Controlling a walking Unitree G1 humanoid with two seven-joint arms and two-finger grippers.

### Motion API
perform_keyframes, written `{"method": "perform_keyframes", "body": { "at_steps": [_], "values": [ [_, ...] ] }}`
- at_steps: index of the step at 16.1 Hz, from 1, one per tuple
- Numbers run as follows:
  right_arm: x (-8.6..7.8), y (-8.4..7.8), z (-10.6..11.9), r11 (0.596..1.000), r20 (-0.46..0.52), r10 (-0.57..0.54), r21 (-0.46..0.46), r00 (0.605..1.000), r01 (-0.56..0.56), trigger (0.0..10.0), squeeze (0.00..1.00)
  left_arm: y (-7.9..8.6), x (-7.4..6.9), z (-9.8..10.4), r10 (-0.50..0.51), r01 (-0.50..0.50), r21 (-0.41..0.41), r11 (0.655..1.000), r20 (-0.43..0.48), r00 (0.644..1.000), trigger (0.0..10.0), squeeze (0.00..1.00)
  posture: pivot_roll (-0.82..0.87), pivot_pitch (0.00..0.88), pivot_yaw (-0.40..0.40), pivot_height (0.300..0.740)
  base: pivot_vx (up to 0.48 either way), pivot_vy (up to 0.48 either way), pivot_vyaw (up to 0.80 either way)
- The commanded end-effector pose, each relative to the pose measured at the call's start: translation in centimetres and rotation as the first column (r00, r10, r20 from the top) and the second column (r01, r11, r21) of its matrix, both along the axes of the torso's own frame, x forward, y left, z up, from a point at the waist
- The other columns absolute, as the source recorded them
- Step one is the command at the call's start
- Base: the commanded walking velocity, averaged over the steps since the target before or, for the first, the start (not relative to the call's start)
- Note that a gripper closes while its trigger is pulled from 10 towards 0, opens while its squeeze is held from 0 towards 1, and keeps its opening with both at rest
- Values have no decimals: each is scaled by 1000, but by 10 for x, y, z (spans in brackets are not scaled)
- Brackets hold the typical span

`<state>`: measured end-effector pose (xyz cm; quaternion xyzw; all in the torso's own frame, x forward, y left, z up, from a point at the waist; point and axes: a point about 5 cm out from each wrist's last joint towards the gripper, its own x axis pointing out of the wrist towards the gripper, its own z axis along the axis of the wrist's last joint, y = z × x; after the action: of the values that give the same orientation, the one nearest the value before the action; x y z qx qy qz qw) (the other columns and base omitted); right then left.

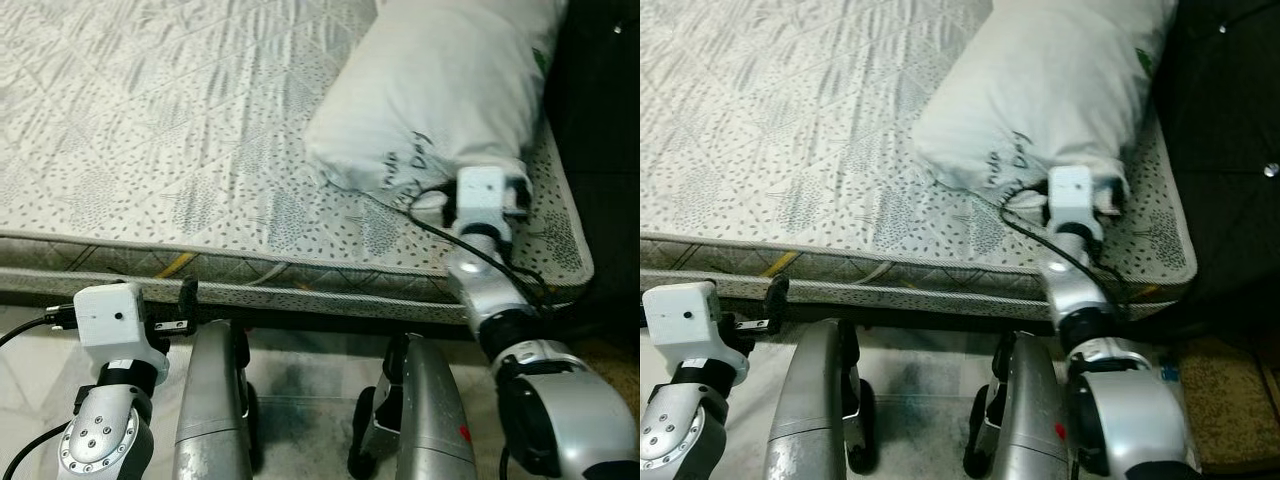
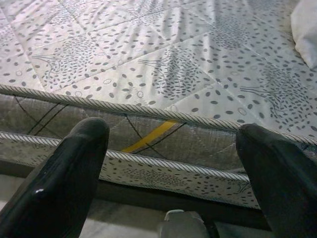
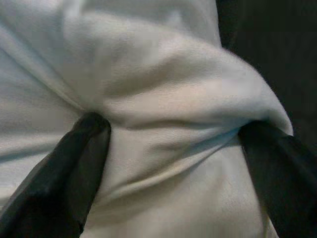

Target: Clean up the room

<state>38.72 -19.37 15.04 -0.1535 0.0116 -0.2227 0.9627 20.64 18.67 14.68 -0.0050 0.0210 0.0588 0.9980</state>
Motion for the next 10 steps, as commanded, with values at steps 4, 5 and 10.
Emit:
{"method": "perform_keyframes", "body": {
  "at_steps": [4,5,10],
  "values": [
    [-3,10,-24,986,-115,66,161,991,-47,0,0,-1,1,-3,-7,7,-12,1000,-18,1000,10000,0,182,329,-63,550,0,0,0],
    [-2,17,-24,978,-114,92,195,989,-68,0,0,-1,2,-3,-7,6,-13,1000,-15,1000,10000,0,183,327,-64,550,0,0,0],
    [0,39,-28,942,-110,197,297,974,-157,0,0,-1,4,-1,-5,5,-13,1000,-6,1000,10000,0,185,321,-68,550,0,0,0]
  ]
}}
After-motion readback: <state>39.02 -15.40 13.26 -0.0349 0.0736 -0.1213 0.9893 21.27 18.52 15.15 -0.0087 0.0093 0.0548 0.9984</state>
